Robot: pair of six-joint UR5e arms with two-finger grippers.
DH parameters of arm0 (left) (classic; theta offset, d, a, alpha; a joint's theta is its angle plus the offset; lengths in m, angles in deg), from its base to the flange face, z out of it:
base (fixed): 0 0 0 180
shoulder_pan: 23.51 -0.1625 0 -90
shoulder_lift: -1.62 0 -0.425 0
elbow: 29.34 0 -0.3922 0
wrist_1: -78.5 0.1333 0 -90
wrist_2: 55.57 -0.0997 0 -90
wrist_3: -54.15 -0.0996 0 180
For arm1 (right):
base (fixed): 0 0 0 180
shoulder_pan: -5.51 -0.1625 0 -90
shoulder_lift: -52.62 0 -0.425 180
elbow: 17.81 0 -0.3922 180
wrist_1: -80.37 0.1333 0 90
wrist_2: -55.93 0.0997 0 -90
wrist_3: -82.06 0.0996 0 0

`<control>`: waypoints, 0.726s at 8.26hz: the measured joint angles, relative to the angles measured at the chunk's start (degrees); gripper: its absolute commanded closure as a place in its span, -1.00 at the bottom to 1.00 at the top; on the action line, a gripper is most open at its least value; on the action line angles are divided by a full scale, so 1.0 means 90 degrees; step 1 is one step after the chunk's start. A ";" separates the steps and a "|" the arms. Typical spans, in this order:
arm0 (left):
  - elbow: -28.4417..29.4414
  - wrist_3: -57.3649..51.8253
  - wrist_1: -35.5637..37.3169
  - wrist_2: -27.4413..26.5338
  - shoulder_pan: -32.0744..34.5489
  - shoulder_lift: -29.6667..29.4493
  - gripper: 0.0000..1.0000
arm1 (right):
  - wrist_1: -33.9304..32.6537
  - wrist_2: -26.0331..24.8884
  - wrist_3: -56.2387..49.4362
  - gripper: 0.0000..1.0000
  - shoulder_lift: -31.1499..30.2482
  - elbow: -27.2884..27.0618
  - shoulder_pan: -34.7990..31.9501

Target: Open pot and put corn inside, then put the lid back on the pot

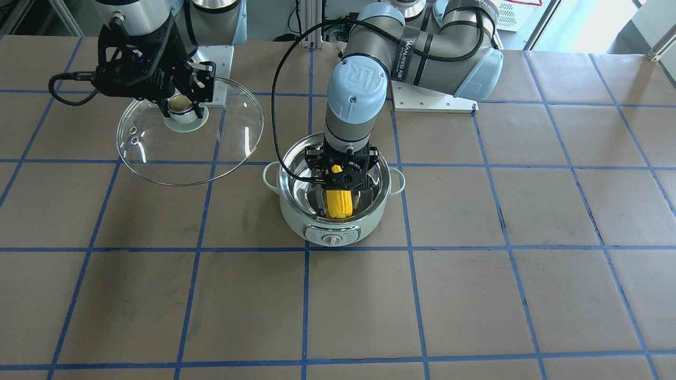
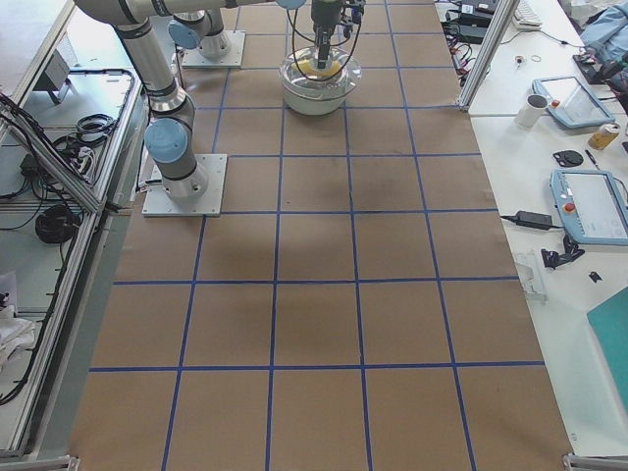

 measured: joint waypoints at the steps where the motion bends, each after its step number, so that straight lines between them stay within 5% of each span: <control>1: 0.0005 -0.0029 -0.0186 -0.0004 -0.0002 0.0017 -1.00 | 0.0005 -0.0003 0.0000 0.53 0.0000 0.0000 0.0000; 6: 0.0400 -0.1016 -0.0446 -0.0295 -0.0573 0.0107 -1.00 | 0.0014 -0.0005 0.0000 0.54 0.0000 -0.0014 0.0000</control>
